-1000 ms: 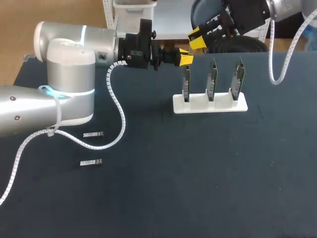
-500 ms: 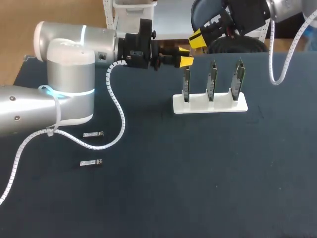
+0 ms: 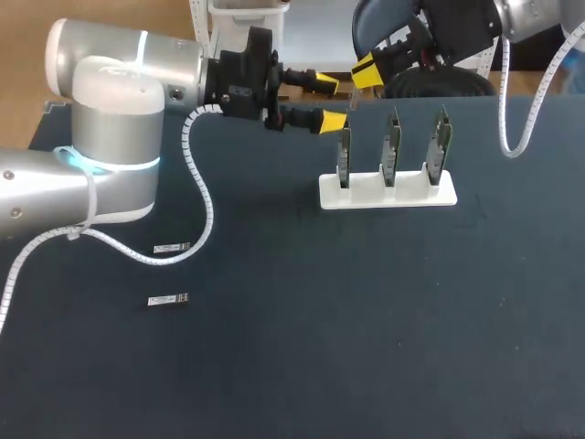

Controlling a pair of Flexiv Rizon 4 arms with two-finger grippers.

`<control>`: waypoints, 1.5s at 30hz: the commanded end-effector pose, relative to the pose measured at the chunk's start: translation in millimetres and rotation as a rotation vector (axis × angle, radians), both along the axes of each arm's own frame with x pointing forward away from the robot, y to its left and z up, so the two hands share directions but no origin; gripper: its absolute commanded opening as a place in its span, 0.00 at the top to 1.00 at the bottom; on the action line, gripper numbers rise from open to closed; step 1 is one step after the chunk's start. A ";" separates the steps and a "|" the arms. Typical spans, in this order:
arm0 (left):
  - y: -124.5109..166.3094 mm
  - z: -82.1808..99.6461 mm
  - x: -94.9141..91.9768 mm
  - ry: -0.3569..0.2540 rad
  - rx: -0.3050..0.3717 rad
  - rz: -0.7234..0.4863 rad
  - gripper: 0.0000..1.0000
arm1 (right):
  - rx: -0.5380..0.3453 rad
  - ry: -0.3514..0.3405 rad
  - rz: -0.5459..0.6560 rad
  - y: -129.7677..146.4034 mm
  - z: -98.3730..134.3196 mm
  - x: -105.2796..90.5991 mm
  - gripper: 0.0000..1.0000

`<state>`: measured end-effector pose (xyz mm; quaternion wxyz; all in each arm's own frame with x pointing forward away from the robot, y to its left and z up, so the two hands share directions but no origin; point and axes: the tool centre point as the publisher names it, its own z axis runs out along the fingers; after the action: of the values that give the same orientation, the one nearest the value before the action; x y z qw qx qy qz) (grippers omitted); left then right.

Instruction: Pick up the optical module with the left hand, and insert it into the network port with the right hand.

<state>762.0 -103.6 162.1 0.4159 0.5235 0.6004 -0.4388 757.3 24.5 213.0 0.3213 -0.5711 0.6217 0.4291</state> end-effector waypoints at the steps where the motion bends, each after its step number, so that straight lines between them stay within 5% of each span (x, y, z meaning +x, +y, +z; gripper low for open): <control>1: 8.2 -4.5 -3.2 0.016 0.056 -0.005 0.00 | 0.006 -0.002 0.001 0.2 -0.7 1.0 1.00; 21: 11.6 -41.6 8.4 0.082 0.247 -0.052 0.00 | 0.003 -0.007 -0.008 -6.7 -0.3 3.3 1.00; 45: 15.3 -48.5 7.0 0.069 0.289 -0.064 0.00 | -0.007 -0.009 0.005 -5.8 -2.6 2.1 1.00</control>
<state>769.5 -88.7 113.0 0.3013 0.5815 0.6532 -0.3800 758.6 18.5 210.9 0.3212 -0.5748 0.6213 0.4248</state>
